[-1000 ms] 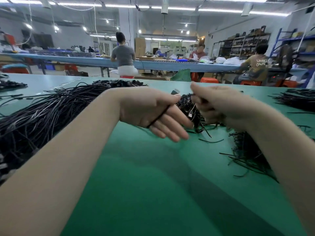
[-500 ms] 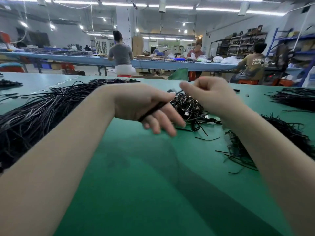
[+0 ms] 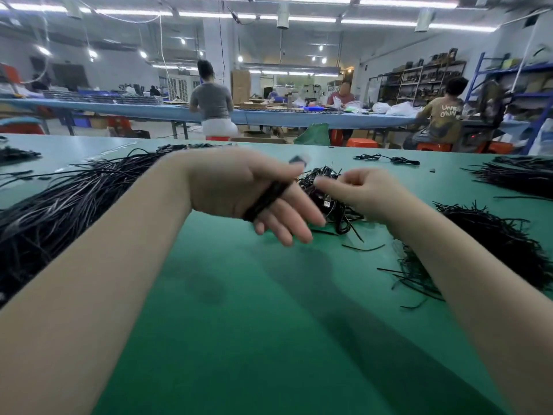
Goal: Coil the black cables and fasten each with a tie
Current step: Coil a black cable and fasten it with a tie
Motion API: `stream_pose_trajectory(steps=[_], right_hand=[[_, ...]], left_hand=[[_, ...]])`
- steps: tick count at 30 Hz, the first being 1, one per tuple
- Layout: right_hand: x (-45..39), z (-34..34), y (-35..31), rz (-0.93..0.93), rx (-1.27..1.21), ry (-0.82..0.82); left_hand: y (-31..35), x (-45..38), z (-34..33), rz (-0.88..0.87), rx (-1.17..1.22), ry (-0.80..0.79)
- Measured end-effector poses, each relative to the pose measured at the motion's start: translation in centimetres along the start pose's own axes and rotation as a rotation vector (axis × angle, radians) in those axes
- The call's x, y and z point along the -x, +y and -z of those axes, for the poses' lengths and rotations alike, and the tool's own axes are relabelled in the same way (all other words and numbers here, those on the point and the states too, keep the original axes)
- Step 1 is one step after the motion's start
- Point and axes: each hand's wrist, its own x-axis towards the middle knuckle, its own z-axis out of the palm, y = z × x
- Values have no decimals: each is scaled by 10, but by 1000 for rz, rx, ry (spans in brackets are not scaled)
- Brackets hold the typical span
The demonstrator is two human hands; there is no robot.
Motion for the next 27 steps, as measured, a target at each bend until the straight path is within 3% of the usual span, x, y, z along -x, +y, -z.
stream_pose_trajectory(steps=[2, 3, 7, 9, 12, 18, 20, 25, 27], right_hand=[[-3, 4, -14, 113, -45, 135], [-2, 5, -22, 160, -80, 115], [9, -19, -42, 158, -274, -186], [12, -32, -36, 109, -340, -242], [12, -34, -22, -9, -318, -401], [-2, -25, -11, -210, -883, -403], [0, -27, -8, -171, -804, -398], [9, -45, -5, 44, -213, -355], [9, -51, -5, 94, -144, -324]], left_hand=[[-10, -16, -10, 115, -4, 184], [-14, -24, -14, 88, 98, 279], [-17, -34, -5, -267, 664, 390], [-13, -30, -3, -398, 772, 405], [-10, -30, -8, -416, 823, 408], [-21, -41, -17, -286, 705, 390], [-22, -43, -19, -183, 584, 434], [-22, -51, -26, 58, 195, 605], [-18, -52, -33, 138, 5, 703]])
